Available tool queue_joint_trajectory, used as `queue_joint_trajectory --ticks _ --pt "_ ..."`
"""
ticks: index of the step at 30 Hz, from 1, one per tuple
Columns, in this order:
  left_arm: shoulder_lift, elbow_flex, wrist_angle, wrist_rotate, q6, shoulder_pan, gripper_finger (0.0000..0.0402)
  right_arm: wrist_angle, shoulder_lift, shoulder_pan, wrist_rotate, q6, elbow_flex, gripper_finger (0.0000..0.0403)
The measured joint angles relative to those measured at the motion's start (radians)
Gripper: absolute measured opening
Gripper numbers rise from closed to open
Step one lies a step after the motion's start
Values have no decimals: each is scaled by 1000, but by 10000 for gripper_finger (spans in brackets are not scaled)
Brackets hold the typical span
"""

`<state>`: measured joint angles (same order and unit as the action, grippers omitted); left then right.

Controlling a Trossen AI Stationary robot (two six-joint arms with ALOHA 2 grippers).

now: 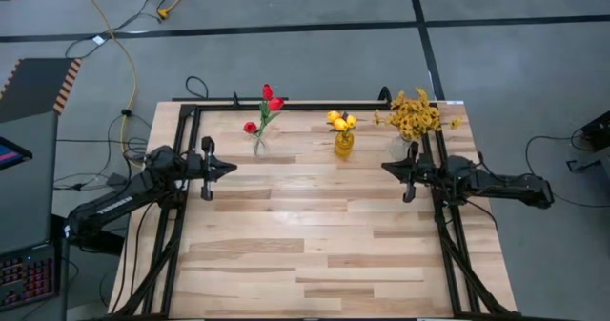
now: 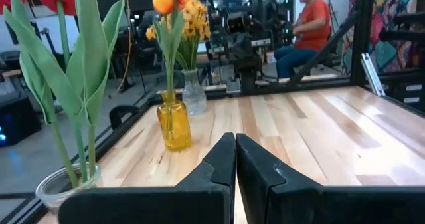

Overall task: Sort flowers into vase by color
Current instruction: Return to Home Position

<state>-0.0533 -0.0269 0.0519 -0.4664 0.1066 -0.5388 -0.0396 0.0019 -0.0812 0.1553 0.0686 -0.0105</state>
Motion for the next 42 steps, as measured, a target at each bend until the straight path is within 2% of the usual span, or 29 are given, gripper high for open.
queue_joint_trajectory --ticks 5,12,23,27,35,42 --pt "13 16 57 2 -10 0 0 1 0 0 0 -14 0 32" --pt "17 17 44 6 16 0 0 14 1 0 1 -29 -2 26" --pt "17 18 36 36 69 0 0 17 6 0 1 -78 -2 36" --pt "16 18 31 117 7 0 0 17 6 0 1 -77 -2 35" --pt "15 19 1 368 -56 0 0 17 6 0 1 -77 -2 36" --pt "15 19 -21 481 -58 0 0 16 6 0 2 -77 -2 36"
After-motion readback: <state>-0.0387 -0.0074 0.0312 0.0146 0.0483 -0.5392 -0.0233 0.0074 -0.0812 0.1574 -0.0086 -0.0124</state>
